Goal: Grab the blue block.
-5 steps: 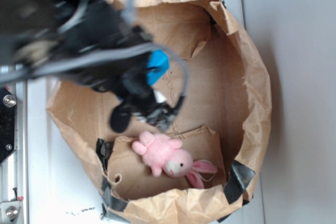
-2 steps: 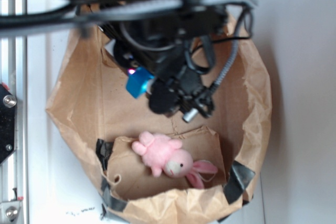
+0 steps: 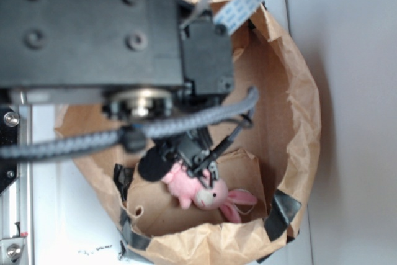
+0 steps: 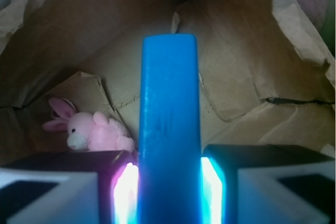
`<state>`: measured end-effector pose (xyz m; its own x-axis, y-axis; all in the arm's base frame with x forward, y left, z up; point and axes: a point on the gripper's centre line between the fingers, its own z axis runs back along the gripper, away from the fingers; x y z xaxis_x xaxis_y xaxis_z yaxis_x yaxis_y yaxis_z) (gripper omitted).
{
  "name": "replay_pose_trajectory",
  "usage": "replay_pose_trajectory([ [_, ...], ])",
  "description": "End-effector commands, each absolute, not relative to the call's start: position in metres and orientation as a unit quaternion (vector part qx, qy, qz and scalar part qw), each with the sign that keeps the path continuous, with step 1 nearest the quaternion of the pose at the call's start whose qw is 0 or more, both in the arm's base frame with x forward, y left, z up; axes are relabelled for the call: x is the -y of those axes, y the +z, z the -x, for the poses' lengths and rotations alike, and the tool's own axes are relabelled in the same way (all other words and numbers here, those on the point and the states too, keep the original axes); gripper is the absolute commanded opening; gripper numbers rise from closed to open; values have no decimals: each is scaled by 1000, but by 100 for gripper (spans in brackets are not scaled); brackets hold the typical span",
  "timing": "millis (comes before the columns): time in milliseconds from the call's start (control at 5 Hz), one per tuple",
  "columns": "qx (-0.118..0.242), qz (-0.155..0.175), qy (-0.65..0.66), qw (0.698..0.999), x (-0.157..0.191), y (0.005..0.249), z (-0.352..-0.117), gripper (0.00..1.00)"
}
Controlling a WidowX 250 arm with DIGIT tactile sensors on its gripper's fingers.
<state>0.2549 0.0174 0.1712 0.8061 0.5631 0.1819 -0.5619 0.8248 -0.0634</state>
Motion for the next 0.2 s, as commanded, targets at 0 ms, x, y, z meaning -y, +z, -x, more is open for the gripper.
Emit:
replay_pose_trajectory([
  [0,151,-24,334,930,-34,186,-260,0],
])
